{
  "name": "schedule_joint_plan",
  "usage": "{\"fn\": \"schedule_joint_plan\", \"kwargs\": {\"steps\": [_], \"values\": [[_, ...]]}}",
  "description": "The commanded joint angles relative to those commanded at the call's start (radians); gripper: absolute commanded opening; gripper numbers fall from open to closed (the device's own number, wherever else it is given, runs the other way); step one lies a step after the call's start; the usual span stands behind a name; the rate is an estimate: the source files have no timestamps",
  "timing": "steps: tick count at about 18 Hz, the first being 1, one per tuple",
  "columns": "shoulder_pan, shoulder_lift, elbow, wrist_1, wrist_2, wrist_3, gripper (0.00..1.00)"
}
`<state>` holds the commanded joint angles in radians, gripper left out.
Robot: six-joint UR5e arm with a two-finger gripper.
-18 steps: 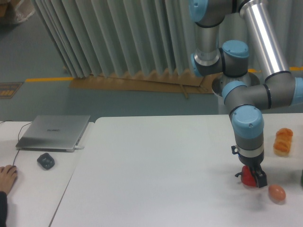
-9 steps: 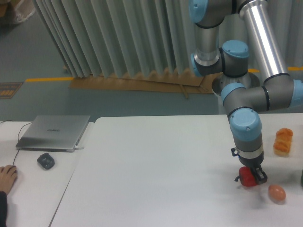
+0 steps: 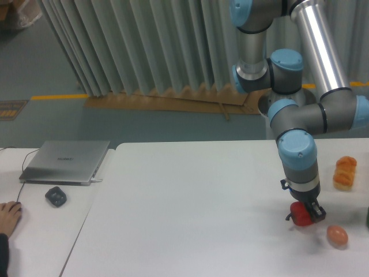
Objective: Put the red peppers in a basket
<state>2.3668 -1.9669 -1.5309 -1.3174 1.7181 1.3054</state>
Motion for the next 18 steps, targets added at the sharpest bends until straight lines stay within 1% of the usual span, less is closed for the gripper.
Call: {"fn": "schedule_joint_plan", "kwargs": {"steps": [2, 4, 6, 7, 9, 11, 12, 14, 15, 18], "values": [[0.049, 0.08, 0.011, -0.075, -0.037, 0.009, 0.26], [0.093, 0.115, 0.011, -0.083, -0.049, 0.011, 0.26], [0.139, 0.128, 0.014, -0.082, -0.048, 0.018, 0.25], [0.172, 0.131, 0.031, -0.082, -0.048, 0.018, 0.25], [0.228, 0.138, 0.035, -0.077, -0.048, 0.017, 0.25], [0.258, 0.131, 0.031, -0.072, -0.051, 0.017, 0.25], [0.273, 0.129, 0.043, -0.072, -0.045, 0.017, 0.25], [0.33, 0.129, 0.048, -0.069, -0.054, 0.029, 0.25], [0.368, 0.116, 0.064, -0.054, -0.054, 0.076, 0.25], [0.429, 0.08, 0.067, -0.02, -0.037, 0.17, 0.25]]}}
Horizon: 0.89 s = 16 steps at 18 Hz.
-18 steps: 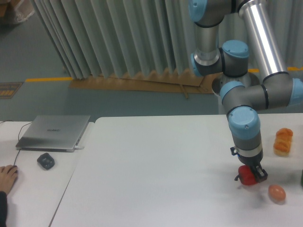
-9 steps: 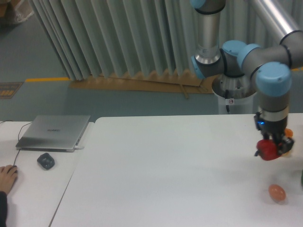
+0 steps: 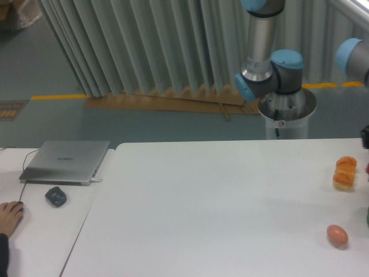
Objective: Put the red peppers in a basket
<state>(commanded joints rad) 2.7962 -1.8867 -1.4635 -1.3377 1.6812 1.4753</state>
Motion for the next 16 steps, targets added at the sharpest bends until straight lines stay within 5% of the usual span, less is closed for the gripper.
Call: {"fn": "schedule_joint_plan", "kwargs": {"steps": [4, 8, 9, 16], "values": [[0.094, -0.043, 0.015, 0.043, 0.0, 0.245, 0.25], [0.123, -0.08, 0.014, 0.107, -0.001, 0.298, 0.3], [0.121, -0.081, 0.018, 0.107, -0.003, 0.29, 0.99], [0.118, -0.072, 0.026, 0.107, -0.012, 0.283, 1.0]]}}
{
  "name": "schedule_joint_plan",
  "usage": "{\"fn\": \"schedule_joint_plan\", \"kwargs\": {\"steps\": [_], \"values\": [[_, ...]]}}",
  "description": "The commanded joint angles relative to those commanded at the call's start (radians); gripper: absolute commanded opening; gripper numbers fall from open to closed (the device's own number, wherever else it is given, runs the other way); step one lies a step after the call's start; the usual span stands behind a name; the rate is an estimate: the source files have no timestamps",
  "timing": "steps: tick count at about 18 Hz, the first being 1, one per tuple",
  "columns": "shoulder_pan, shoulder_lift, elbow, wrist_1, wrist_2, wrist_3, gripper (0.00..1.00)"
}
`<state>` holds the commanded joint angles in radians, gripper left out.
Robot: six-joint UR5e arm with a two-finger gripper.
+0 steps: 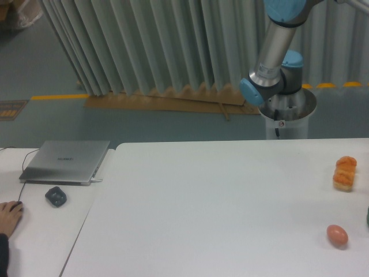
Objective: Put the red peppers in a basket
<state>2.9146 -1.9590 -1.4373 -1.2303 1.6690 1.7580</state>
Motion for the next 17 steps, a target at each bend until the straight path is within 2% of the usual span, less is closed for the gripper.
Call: {"fn": "schedule_joint_plan", "kwargs": {"steps": [2, 4, 6, 10, 12, 14, 17], "values": [[-0.021, 0.017, -0.015, -0.002, 0.011, -0.029, 1.0], [-0.061, 0.047, -0.003, -0.011, 0.009, -0.087, 1.0], [-0.087, 0.051, -0.011, -0.012, 0.015, -0.101, 1.0], [-0.152, 0.103, -0.051, -0.02, -0.008, -0.161, 1.0], [-0.189, 0.135, -0.099, -0.028, -0.05, -0.205, 1.0], [-0.212, 0.146, -0.123, -0.031, -0.058, -0.308, 1.0], [-0.221, 0.147, -0.132, -0.032, -0.066, -0.316, 1.0]]}}
